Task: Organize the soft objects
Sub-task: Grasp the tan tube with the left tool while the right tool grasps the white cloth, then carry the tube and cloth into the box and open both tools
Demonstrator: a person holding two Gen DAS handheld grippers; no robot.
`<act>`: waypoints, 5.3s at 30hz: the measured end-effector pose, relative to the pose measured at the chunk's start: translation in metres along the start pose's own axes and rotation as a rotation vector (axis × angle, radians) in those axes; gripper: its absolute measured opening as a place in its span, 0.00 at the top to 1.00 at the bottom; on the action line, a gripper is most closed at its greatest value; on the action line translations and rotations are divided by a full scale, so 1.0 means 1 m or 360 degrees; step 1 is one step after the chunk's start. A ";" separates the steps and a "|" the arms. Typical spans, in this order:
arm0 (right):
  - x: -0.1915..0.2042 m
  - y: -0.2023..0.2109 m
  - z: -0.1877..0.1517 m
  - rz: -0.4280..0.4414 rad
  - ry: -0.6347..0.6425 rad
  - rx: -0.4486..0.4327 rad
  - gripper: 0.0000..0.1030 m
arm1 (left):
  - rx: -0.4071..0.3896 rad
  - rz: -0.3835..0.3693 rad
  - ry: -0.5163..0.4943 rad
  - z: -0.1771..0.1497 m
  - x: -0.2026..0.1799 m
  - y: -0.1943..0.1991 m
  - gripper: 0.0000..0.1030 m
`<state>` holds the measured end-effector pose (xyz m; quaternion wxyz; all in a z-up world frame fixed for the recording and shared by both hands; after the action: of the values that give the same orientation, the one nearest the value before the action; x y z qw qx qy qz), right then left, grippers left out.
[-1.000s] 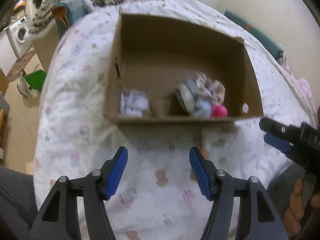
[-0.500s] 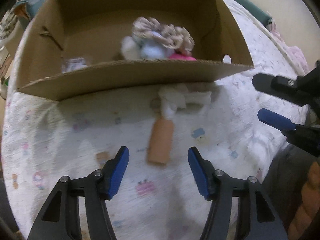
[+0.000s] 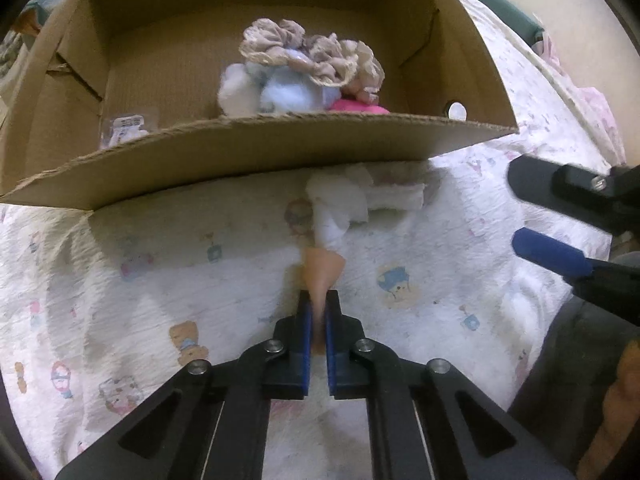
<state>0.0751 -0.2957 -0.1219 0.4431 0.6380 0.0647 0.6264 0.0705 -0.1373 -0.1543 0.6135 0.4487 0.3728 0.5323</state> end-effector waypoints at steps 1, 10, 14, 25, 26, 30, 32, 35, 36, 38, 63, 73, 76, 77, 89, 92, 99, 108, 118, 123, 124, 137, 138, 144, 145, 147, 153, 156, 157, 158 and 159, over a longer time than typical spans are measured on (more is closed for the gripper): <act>0.001 -0.001 -0.001 -0.0006 0.0009 0.0004 0.31 | -0.0006 -0.0005 0.0001 0.000 0.002 0.005 0.94; 0.001 -0.020 -0.008 -0.0095 0.0051 0.0103 0.31 | -0.0055 -0.0002 0.0079 0.002 0.035 0.040 0.95; 0.004 -0.033 -0.013 -0.0176 0.0122 0.0145 0.31 | -0.0076 0.0023 0.0152 0.005 0.052 0.050 0.95; 0.039 -0.082 -0.016 -0.0479 0.0647 0.0180 0.31 | -0.0234 0.0081 0.0133 0.004 0.098 0.072 0.95; 0.042 -0.086 -0.016 -0.0514 0.0699 0.0175 0.31 | -0.0230 0.0074 0.0163 0.003 0.103 0.072 0.95; 0.048 -0.102 -0.016 -0.0564 0.0805 0.0177 0.31 | -0.0218 0.0025 0.0300 0.011 0.116 0.065 0.95; 0.051 -0.111 -0.015 -0.0598 0.0861 0.0163 0.31 | -0.0206 0.0008 0.0318 0.015 0.118 0.063 0.95; 0.058 -0.124 -0.018 -0.0613 0.0935 0.0173 0.32 | -0.0195 -0.0006 0.0354 0.020 0.122 0.060 0.95; 0.060 -0.126 -0.020 -0.0609 0.0956 0.0177 0.38 | -0.0190 -0.0006 0.0367 0.021 0.123 0.060 0.95; 0.062 -0.132 -0.024 -0.0616 0.0982 0.0199 0.41 | -0.0179 -0.0009 0.0378 0.021 0.123 0.058 0.95; 0.110 -0.116 -0.093 -0.0430 0.1137 0.0269 0.69 | -0.0236 0.0106 0.0341 0.014 0.122 0.056 0.95; 0.119 -0.075 -0.094 -0.0352 0.1099 0.0185 0.69 | -0.0293 0.0156 0.0330 0.012 0.120 0.074 0.95; 0.124 -0.059 -0.076 -0.0291 0.1076 0.0141 0.69 | -0.0346 0.0172 0.0304 0.012 0.120 0.084 0.95; 0.126 -0.055 -0.075 -0.0273 0.1065 0.0126 0.69 | -0.0365 0.0175 0.0295 0.012 0.120 0.088 0.95; 0.155 -0.018 -0.027 -0.0150 0.1025 -0.0047 0.69 | -0.0520 0.0163 0.0279 0.055 0.130 0.134 0.95; 0.157 -0.014 -0.012 -0.0146 0.1013 -0.0076 0.69 | -0.0550 0.0185 0.0240 0.074 0.130 0.137 0.95; 0.153 -0.014 0.019 -0.0156 0.0991 -0.0117 0.69 | -0.0576 0.0224 0.0151 0.105 0.121 0.129 0.95; 0.131 -0.029 0.045 -0.0186 0.0897 -0.0140 0.69 | -0.0545 0.0246 0.0130 0.125 0.118 0.101 0.95; 0.105 -0.042 0.057 -0.0228 0.0806 -0.0149 0.69 | -0.0482 0.0250 0.0156 0.122 0.119 0.058 0.95; 0.096 -0.049 0.060 -0.0270 0.0785 -0.0142 0.69 | -0.0473 0.0219 0.0138 0.121 0.116 0.049 0.94; 0.093 -0.050 0.060 -0.0285 0.0784 -0.0135 0.68 | -0.0476 0.0222 0.0135 0.121 0.116 0.048 0.94; 0.081 -0.064 0.058 -0.0384 0.0791 -0.0069 0.68 | -0.0475 0.0240 0.0121 0.119 0.113 0.037 0.93; 0.081 -0.064 0.058 -0.0384 0.0789 -0.0067 0.68 | -0.0475 0.0236 0.0123 0.119 0.113 0.037 0.93; 0.080 -0.066 0.058 -0.0381 0.0777 -0.0053 0.68 | -0.0472 0.0238 0.0128 0.118 0.114 0.038 0.91; 0.081 -0.066 0.058 -0.0378 0.0779 -0.0055 0.68 | -0.0471 0.0237 0.0130 0.118 0.114 0.038 0.89; 0.081 -0.066 0.058 -0.0379 0.0783 -0.0061 0.68 | -0.0471 0.0233 0.0131 0.117 0.114 0.038 0.87; 0.081 -0.067 0.056 -0.0382 0.0791 -0.0050 0.68 | -0.0459 0.0222 0.0121 0.115 0.110 0.038 0.83; 0.082 -0.068 0.056 -0.0381 0.0785 -0.0047 0.68 | -0.0463 0.0221 0.0111 0.115 0.108 0.039 0.81; 0.081 -0.068 0.056 -0.0376 0.0778 -0.0048 0.67 | -0.0460 0.0219 0.0109 0.115 0.108 0.039 0.80; 0.082 -0.068 0.056 -0.0376 0.0778 -0.0050 0.67 | -0.0459 0.0219 0.0108 0.114 0.107 0.039 0.79; 0.082 -0.068 0.055 -0.0375 0.0776 -0.0052 0.67 | -0.0460 0.0221 0.0106 0.114 0.107 0.040 0.77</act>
<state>0.1718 -0.2293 -0.0948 0.4945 0.4490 0.2331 0.7068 0.1813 -0.0480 -0.0783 0.6207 0.3626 0.2806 0.6361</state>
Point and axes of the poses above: each gripper's, at about its wrist camera, not at the fingertips, and y roughly against the way its jaws point, x to its left, z to its top, the point moved 6 cm from there along -y, roughly the way its jaws point, and after that the axes turned 12 degrees about z, right-handed, at the moved point
